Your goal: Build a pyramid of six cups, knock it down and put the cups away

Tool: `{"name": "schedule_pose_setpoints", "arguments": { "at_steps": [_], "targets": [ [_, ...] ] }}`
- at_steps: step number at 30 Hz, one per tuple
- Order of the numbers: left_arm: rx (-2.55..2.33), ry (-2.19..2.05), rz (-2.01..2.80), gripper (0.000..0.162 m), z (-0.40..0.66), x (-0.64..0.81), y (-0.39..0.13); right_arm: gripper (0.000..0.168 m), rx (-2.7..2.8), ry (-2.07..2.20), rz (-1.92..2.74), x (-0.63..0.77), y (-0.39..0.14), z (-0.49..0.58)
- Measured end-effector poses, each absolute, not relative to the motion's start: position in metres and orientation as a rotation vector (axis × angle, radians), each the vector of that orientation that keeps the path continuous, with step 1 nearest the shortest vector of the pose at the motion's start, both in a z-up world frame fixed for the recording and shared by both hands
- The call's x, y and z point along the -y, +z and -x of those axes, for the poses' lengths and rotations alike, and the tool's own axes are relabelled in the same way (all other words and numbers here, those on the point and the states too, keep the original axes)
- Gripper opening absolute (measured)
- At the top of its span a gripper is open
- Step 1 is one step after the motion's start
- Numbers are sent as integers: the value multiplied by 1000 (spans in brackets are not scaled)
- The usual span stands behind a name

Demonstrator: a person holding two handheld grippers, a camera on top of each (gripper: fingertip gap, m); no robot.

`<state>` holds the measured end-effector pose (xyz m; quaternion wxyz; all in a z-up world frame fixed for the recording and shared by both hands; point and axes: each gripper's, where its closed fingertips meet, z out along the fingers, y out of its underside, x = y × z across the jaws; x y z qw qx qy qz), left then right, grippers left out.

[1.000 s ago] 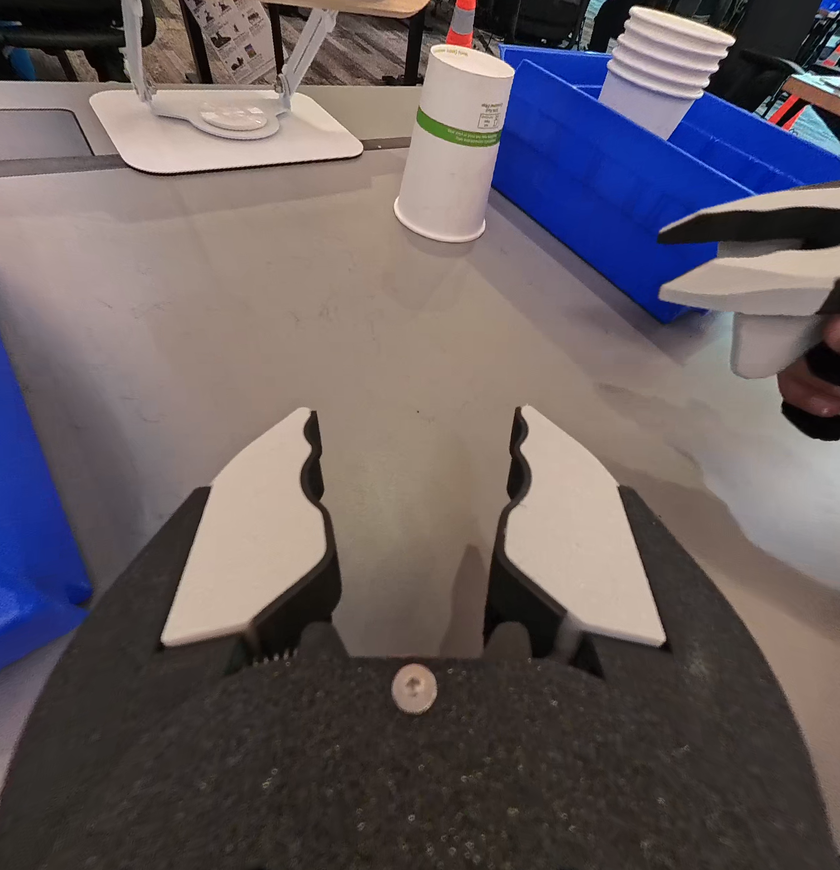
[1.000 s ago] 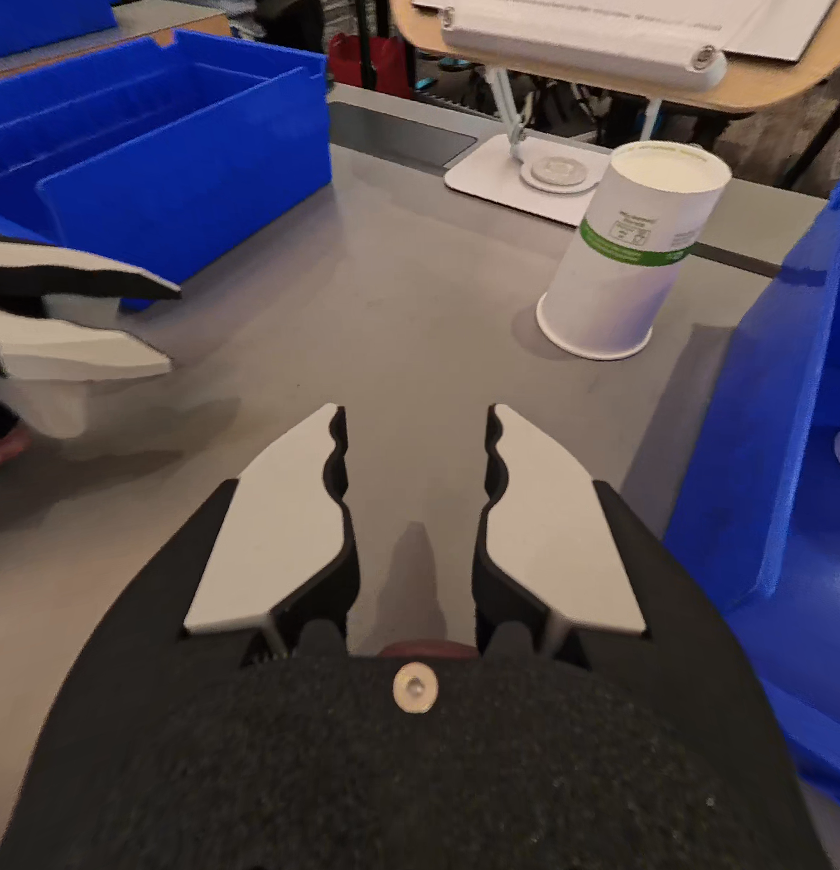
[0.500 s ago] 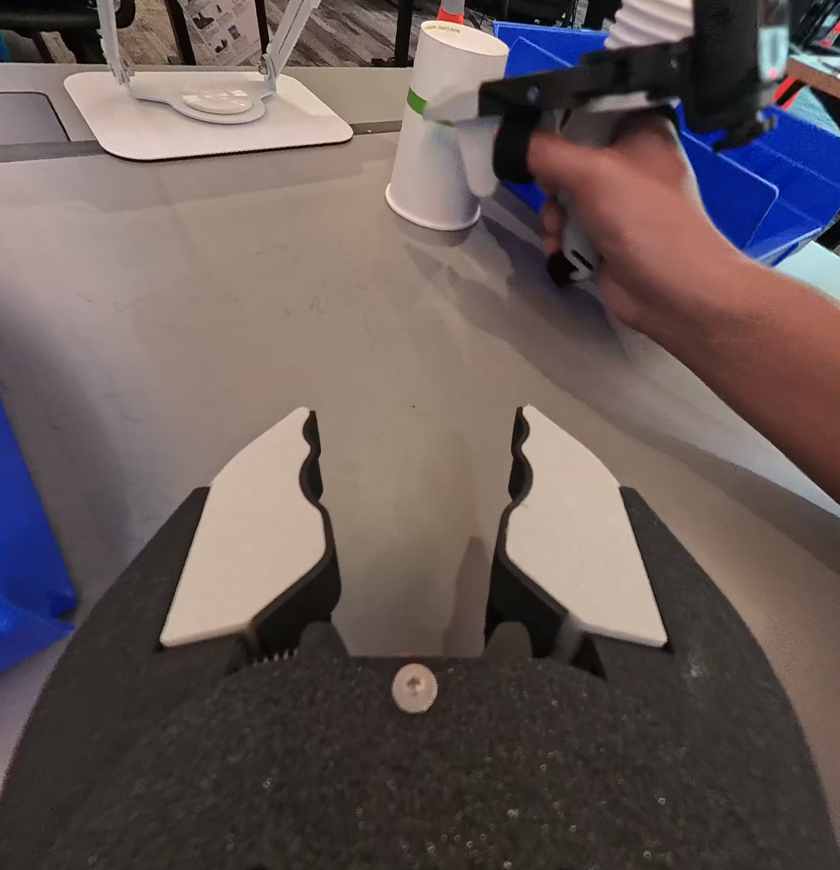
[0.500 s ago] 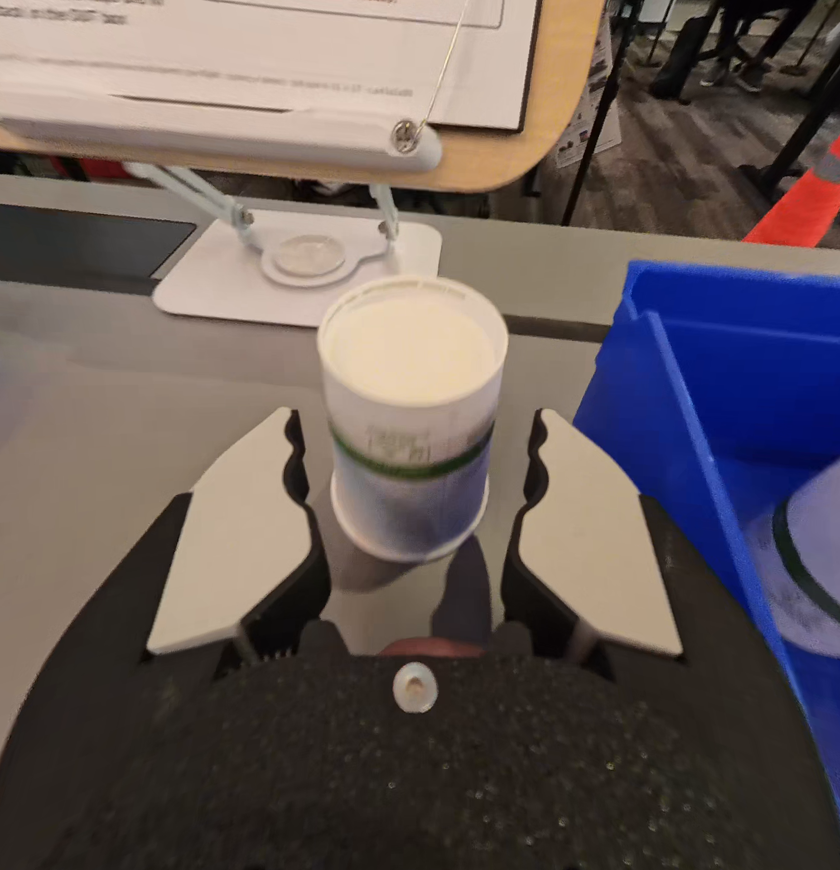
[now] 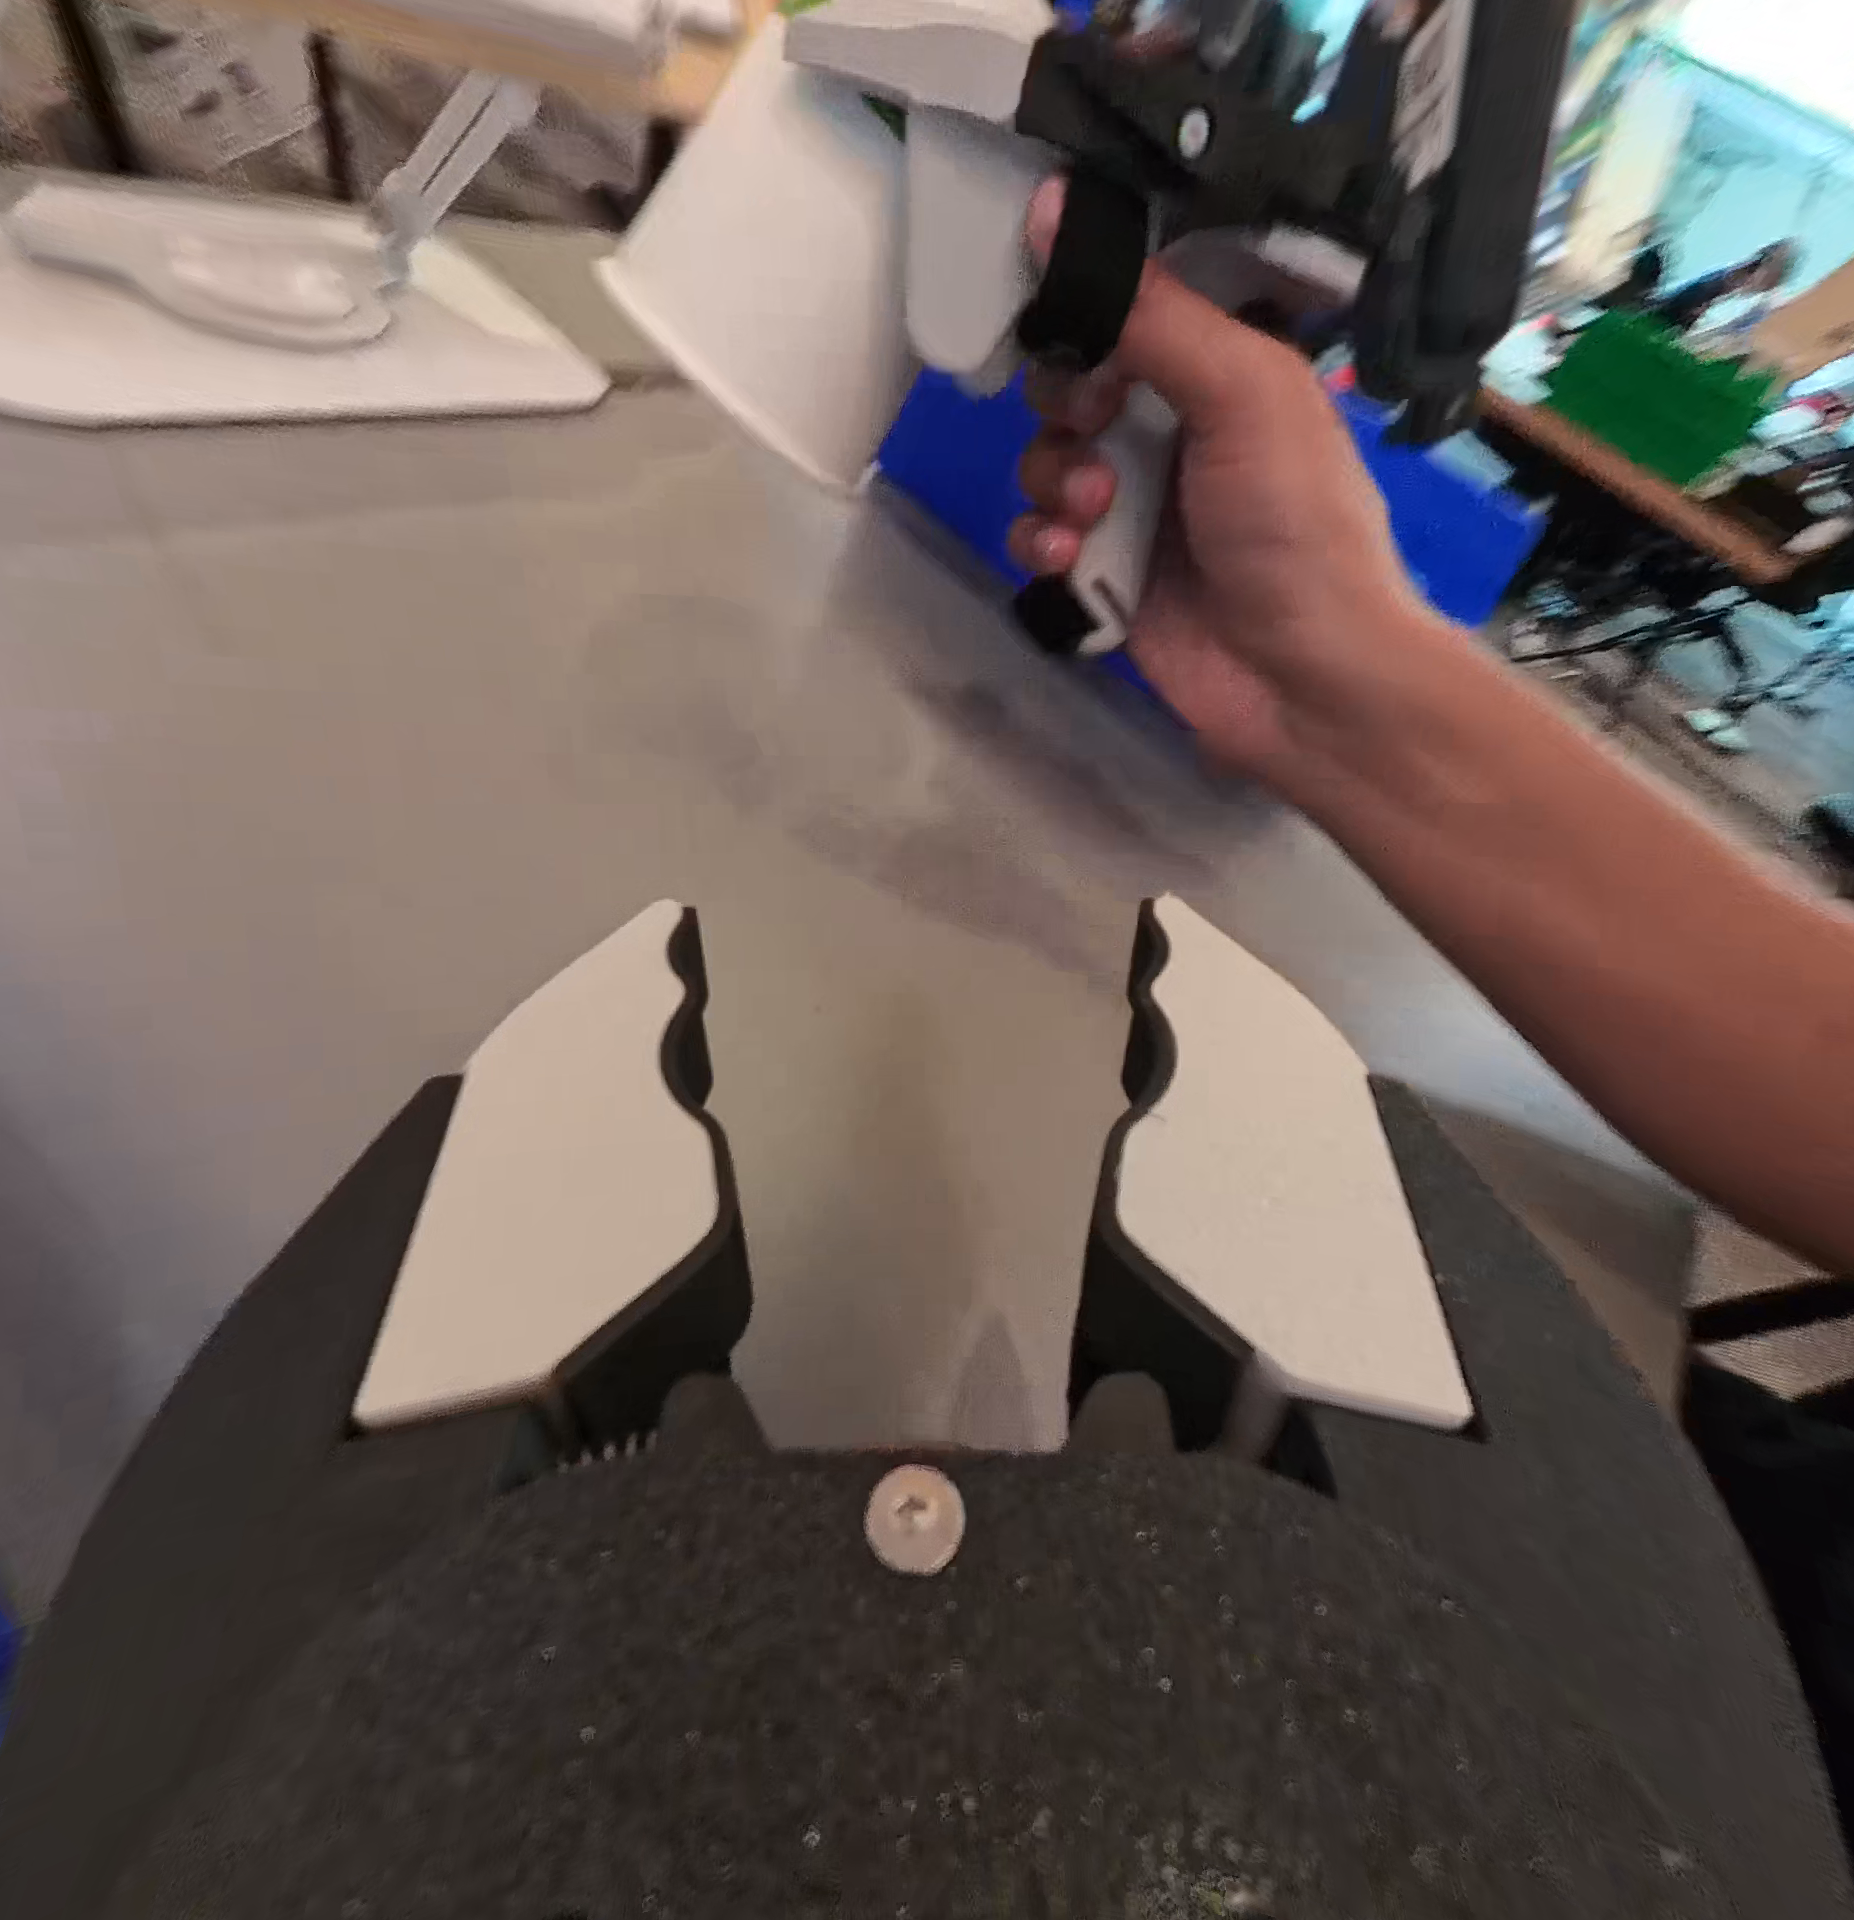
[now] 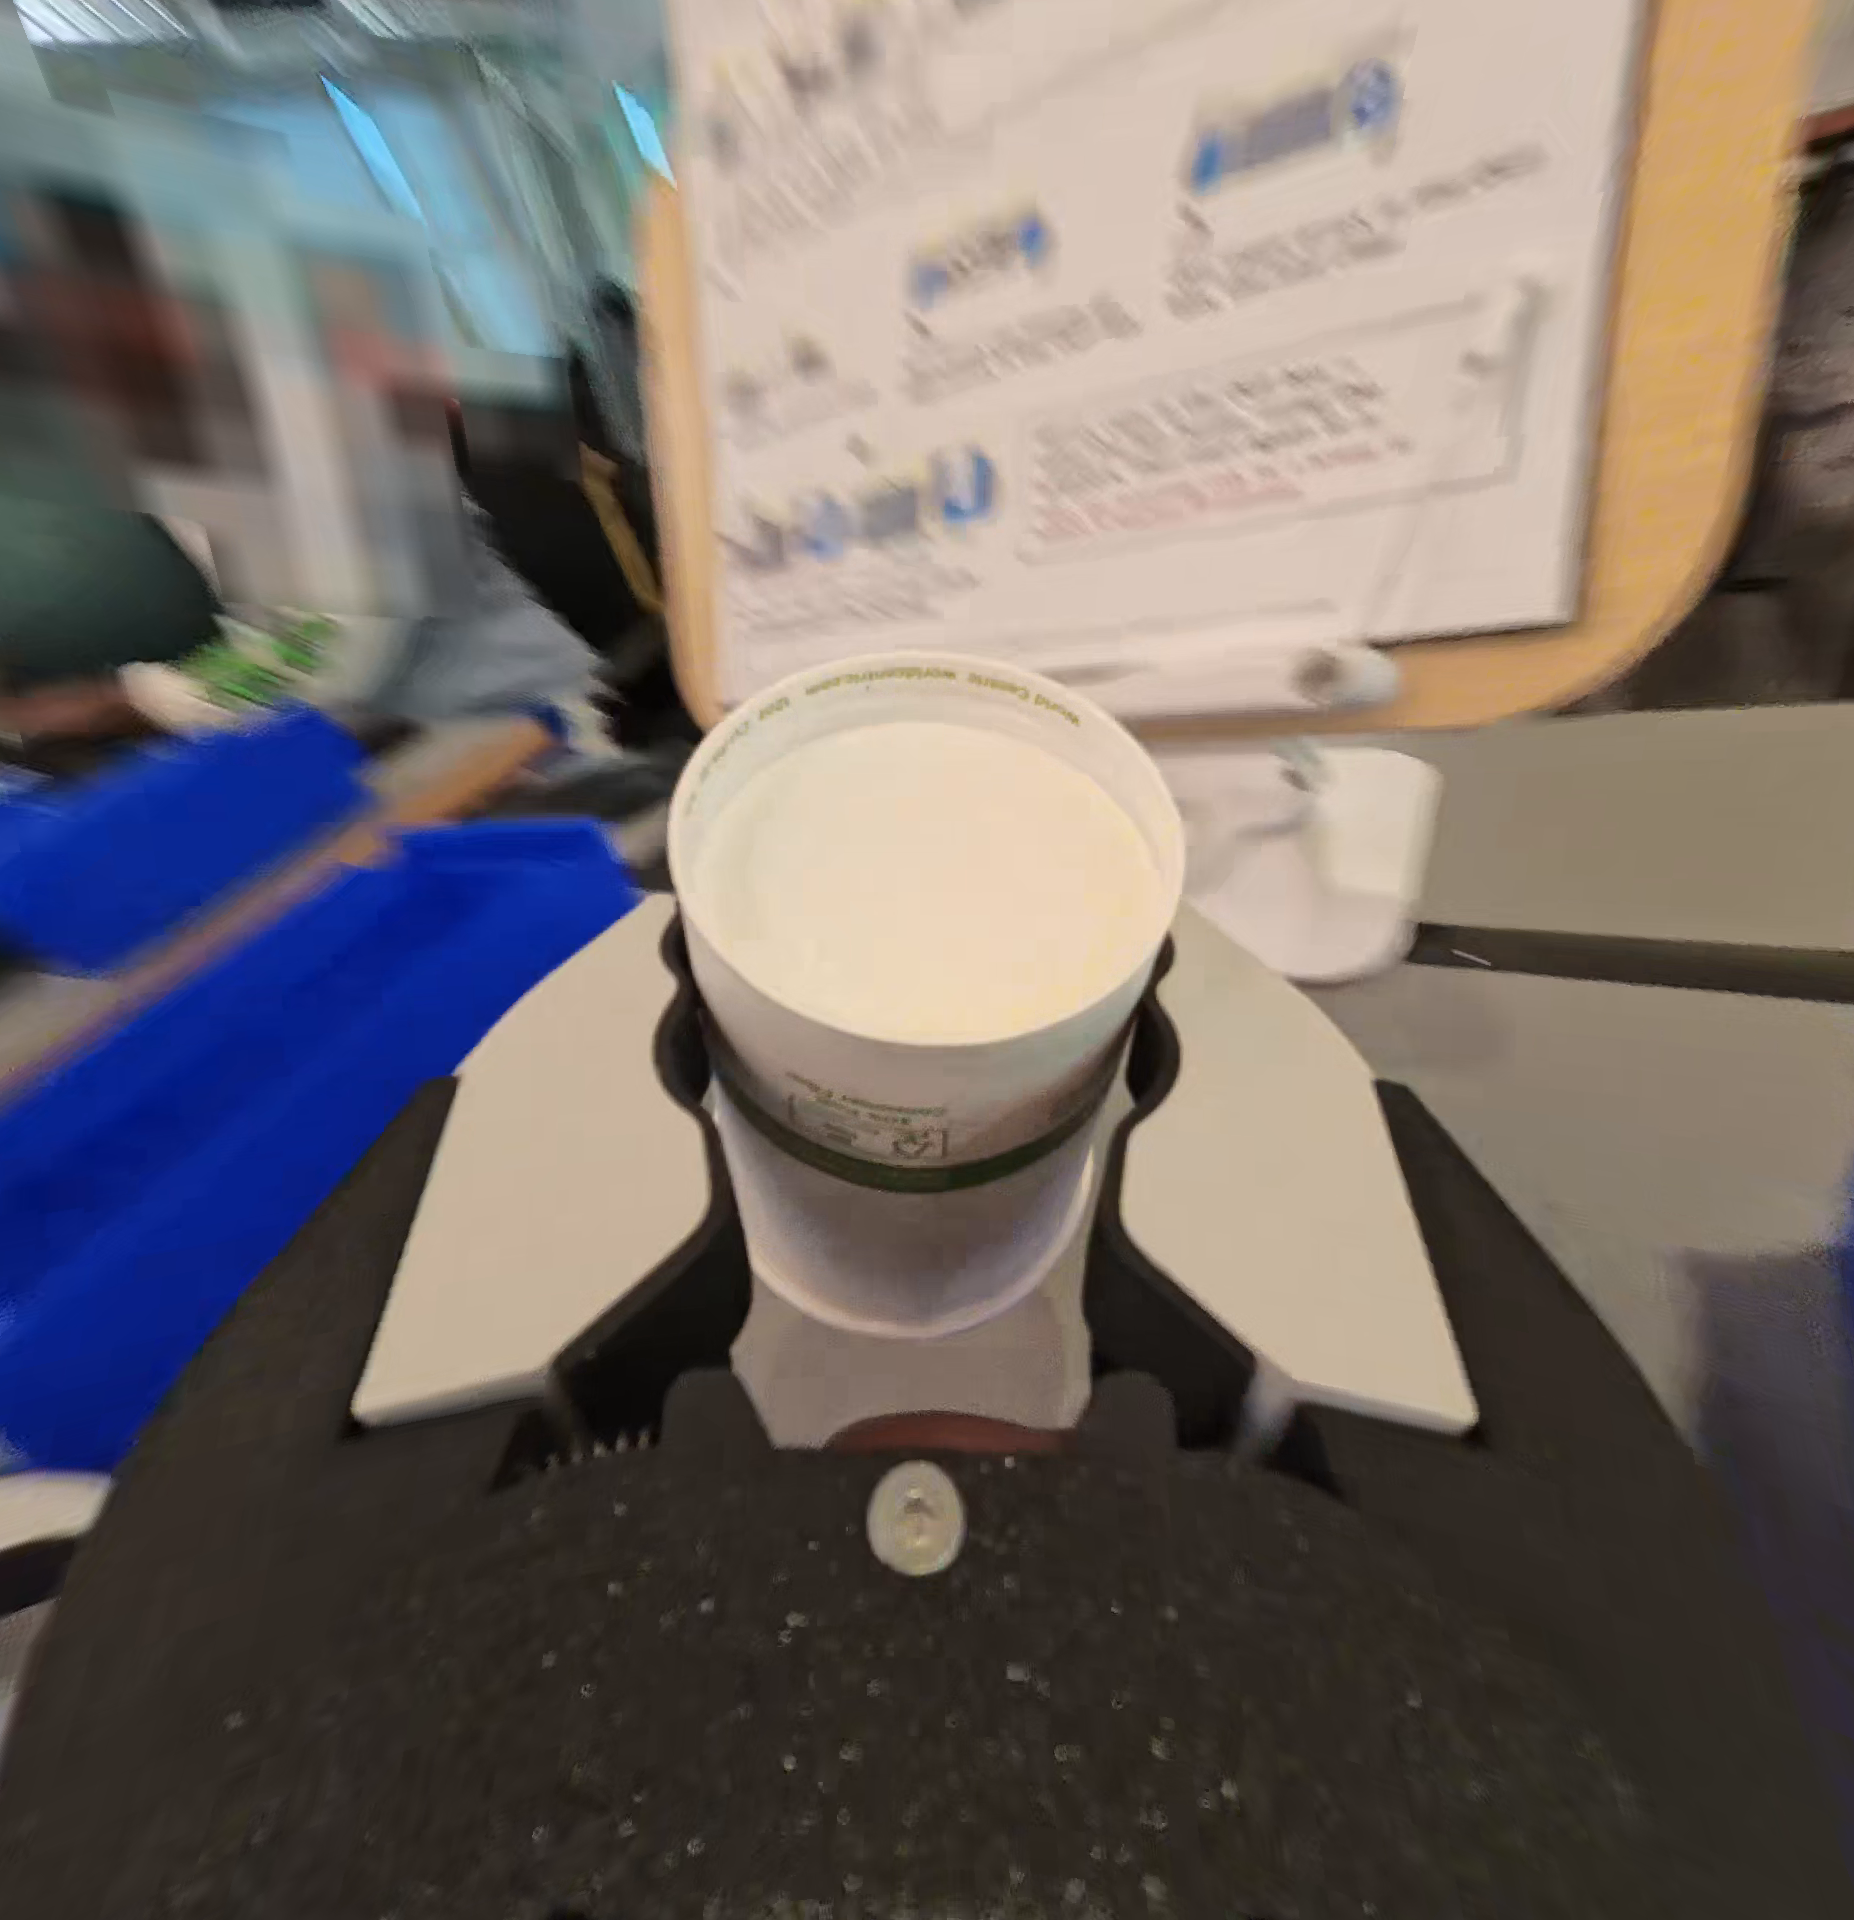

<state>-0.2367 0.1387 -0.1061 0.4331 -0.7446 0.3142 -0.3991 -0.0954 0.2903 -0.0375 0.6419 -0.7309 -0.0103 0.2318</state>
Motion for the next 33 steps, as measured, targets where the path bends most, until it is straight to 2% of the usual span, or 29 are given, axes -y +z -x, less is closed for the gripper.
{"name": "schedule_pose_setpoints", "arguments": {
  "at_steps": [6, 11, 13, 16, 17, 25, 30, 33],
  "targets": [
    [-884, -1113, 1541, 71, 218, -163, -28, 79, 0, 1131, 1396, -247, 36, 153],
    [-926, -1183, 1406, 56, 206, -172, 7, 79, -81, 1382, 1319, -232, 39, 177],
    [-902, -1208, 1384, 45, 205, -173, 13, 80, -107, 1441, 1299, -229, 33, 182],
    [-885, -1242, 1386, 12, 206, -172, 11, 80, -97, 1428, 1317, -227, 22, 185],
    [-881, -1253, 1397, 7, 206, -172, 8, 80, -92, 1421, 1328, -227, 20, 185],
    [-846, -1516, 1410, 0, 209, -162, 6, 79, 44, 1299, 1403, -215, 15, 179],
    [-930, -1477, 1426, 0, 212, -156, 0, 87, 119, 1144, 1498, -192, 4, 139],
    [-1051, -1369, 1473, 0, 209, -151, -14, 87, 222, 1026, 1555, -186, 26, 115]
  ]
}}
